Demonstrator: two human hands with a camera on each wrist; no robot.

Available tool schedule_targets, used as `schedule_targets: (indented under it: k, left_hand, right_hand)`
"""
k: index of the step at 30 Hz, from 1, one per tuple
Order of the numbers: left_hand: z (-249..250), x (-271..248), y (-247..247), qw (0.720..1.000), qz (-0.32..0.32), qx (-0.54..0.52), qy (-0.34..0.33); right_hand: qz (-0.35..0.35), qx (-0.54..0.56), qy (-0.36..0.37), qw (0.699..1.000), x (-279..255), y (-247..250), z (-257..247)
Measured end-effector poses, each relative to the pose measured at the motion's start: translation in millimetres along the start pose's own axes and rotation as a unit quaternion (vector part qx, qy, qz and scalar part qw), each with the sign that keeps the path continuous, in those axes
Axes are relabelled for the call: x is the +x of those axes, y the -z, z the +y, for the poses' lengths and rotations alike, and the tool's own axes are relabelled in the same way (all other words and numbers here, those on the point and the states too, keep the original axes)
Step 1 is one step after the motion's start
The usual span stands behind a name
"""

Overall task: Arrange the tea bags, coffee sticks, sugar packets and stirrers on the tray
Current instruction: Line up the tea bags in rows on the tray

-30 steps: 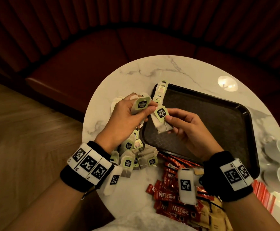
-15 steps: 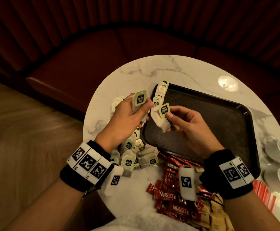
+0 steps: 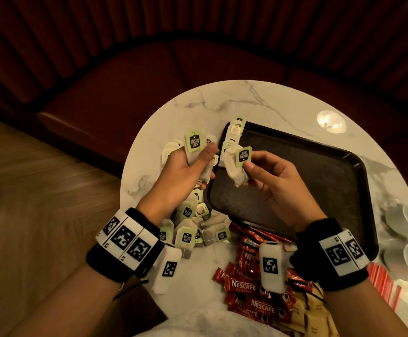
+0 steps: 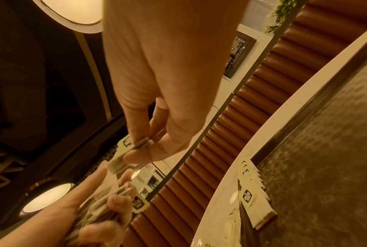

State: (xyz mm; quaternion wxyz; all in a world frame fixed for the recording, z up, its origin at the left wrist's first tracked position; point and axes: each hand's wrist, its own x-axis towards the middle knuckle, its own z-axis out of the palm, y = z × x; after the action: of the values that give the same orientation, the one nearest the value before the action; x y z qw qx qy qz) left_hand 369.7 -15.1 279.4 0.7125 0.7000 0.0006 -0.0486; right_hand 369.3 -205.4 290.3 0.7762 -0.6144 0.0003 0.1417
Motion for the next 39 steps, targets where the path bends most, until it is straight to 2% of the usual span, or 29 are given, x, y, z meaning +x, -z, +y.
schedule_targets:
  k: [4,7,12,19,27,35,39]
  left_hand:
    - [-4,-5,-7,0.999,-0.030,0.012,-0.010]
    - [-6,-6,-8,1.000,-0.007,0.012,-0.022]
    - [-4,-4,-5,1.000,0.020,-0.017,-0.005]
    - [-7,-2,-8,0.999,0.034,-0.025,-0.001]
    - [-5,1,-9,0.998,0.056,-0.039,-0.003]
    - [-6,5,-3,0.993,0.092,-0.074,-0.014]
    - [-5,5,-4,0.994,0.083,-0.072,-0.020]
  right_hand:
    - [0.023,0.016,0.005,1.000,2,-4,2]
    - [0.037,0.014,0.005,0.999,3,-5,4]
    - [0.062,0.038,0.017,0.997,3,-2,-1]
    - [0.042,0.050,-0.005,0.998,0,-3,-4]
    - [-0.017,0.024,-0.030,0.999,-8,-6,-1]
    - [-0.035,0.026,-0.054,0.998,-23,1,8]
    - [-0.033,0.008,-0.058,0.998,-27,5,11]
